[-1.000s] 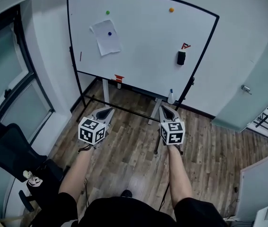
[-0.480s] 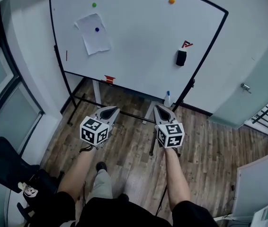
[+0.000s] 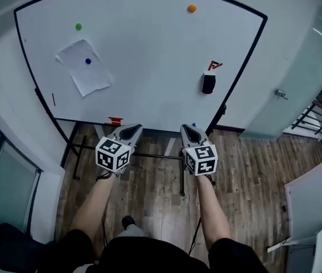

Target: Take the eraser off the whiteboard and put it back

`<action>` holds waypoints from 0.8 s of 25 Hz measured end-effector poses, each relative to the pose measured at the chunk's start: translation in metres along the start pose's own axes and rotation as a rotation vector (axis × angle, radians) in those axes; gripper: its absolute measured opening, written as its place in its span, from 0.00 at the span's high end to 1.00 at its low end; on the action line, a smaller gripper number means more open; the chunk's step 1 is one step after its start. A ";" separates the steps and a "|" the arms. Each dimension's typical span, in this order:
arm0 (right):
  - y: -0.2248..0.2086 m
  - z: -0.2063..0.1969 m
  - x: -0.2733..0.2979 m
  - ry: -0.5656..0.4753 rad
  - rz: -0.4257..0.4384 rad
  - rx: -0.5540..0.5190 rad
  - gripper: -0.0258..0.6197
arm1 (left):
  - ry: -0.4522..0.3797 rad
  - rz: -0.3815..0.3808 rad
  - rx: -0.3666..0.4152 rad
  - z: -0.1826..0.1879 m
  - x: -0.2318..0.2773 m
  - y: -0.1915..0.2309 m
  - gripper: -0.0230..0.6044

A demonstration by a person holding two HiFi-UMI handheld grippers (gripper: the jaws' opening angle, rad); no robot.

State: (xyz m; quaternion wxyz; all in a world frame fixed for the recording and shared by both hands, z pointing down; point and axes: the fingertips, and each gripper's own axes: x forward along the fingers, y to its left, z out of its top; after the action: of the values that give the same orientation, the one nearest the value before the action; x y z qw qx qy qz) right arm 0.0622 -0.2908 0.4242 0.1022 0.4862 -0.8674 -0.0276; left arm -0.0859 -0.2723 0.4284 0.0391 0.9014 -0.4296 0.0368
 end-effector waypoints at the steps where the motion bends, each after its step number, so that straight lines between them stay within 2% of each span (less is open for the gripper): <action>1: -0.001 0.002 0.010 0.004 -0.010 -0.001 0.92 | -0.001 -0.008 0.003 0.003 0.004 0.011 0.93; 8: -0.006 0.008 0.055 0.020 -0.042 0.000 0.92 | -0.010 -0.032 -0.008 0.011 0.031 0.059 0.94; 14: -0.020 0.008 0.080 0.028 -0.016 -0.025 0.92 | -0.007 -0.016 -0.016 0.009 0.056 0.070 0.94; 20: -0.051 0.012 0.081 0.013 -0.012 -0.031 0.92 | -0.017 -0.015 0.000 0.020 0.085 0.057 0.94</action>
State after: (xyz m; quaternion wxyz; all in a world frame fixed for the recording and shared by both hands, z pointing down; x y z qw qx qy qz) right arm 0.0615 -0.3863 0.4173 0.1152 0.4901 -0.8632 -0.0384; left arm -0.0765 -0.3754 0.4189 0.0357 0.9049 -0.4232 0.0289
